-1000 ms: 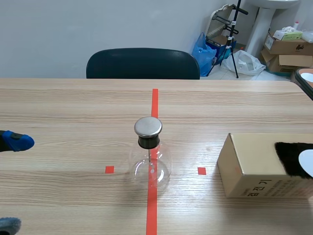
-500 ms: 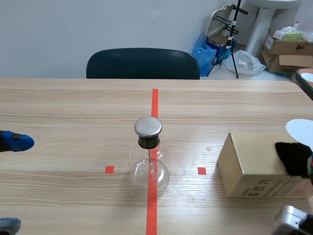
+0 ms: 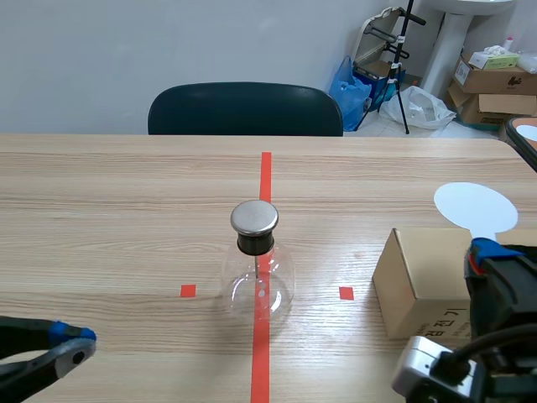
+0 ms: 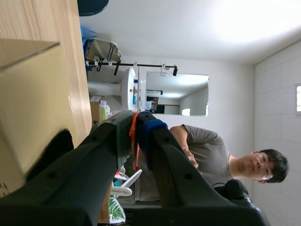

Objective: Do the electroscope experiment

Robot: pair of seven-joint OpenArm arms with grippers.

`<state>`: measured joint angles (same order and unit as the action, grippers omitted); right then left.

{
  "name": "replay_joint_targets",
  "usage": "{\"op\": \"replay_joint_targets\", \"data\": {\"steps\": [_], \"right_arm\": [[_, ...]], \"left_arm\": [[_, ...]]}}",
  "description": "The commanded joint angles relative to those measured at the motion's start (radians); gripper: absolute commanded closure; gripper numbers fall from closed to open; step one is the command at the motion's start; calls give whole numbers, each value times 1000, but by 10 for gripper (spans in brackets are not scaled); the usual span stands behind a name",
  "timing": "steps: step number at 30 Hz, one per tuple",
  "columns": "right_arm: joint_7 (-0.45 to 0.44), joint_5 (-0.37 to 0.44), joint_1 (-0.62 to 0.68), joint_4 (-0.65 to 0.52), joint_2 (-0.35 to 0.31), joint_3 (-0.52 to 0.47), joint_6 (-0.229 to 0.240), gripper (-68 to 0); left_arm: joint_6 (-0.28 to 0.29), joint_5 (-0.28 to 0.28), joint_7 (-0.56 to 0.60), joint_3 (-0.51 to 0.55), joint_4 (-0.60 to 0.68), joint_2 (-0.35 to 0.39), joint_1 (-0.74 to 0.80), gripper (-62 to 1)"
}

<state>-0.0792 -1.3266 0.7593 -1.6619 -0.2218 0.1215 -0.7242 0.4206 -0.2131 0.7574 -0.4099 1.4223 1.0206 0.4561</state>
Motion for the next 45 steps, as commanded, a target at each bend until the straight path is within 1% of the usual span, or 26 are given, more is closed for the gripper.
{"op": "replay_joint_targets", "data": {"steps": [1, 5, 7, 9, 11, 13, 16, 20, 22, 25, 28, 31, 34, 40, 45], "right_arm": [[42, -24, -26, -16, -3, 17, -59, -17], [144, -67, -65, -16, -3, 80, -59, -17], [198, -85, -90, -16, -3, 109, -40, -17], [232, -92, -114, -16, -3, 135, -37, -17], [268, -116, -137, -16, -5, 156, -16, -17], [284, -122, -161, -15, -5, 175, 0, -17], [295, -133, -195, -14, -5, 201, 15, -17], [295, -133, -239, -14, -5, 233, 62, -17], [299, -133, -258, -13, -5, 251, 79, -17], [303, -133, -278, -13, -5, 278, 92, -17], [304, -133, -293, -12, -5, 301, 126, -17], [304, -134, -301, 3, -5, 323, 127, -17], [302, -134, -309, 34, -5, 341, 127, -17], [294, -134, -319, 72, -5, 367, 127, -17], [270, -134, -319, 84, -5, 384, 127, -17]], "left_arm": [[3, 5, 27, 6, -3, -39, -32, -30], [5, 48, 27, -9, -49, -123, -116, -30], [5, 81, 26, -35, -82, -158, -172, -30], [5, 108, 26, -68, -123, -190, -227, -30], [5, 113, 10, -109, -170, -219, -284, -30], [4, 114, 1, -150, -222, -248, -342, -30], [4, 116, 1, -210, -306, -294, -422, -30], [3, 147, 1, -280, -412, -357, -511, -30], [-10, 151, 1, -306, -462, -387, -545, -30], [-16, 154, 1, -335, -536, -432, -593, -30], [-19, 158, 1, -344, -601, -473, -631, -30], [-19, 158, 1, -344, -649, -502, -657, -30], [-31, 158, 1, -344, -676, -517, -673, -30], [-36, 158, 2, -344, -688, -525, -675, -30], [-37, 158, 2, -344, -688, -525, -675, -30]]}}
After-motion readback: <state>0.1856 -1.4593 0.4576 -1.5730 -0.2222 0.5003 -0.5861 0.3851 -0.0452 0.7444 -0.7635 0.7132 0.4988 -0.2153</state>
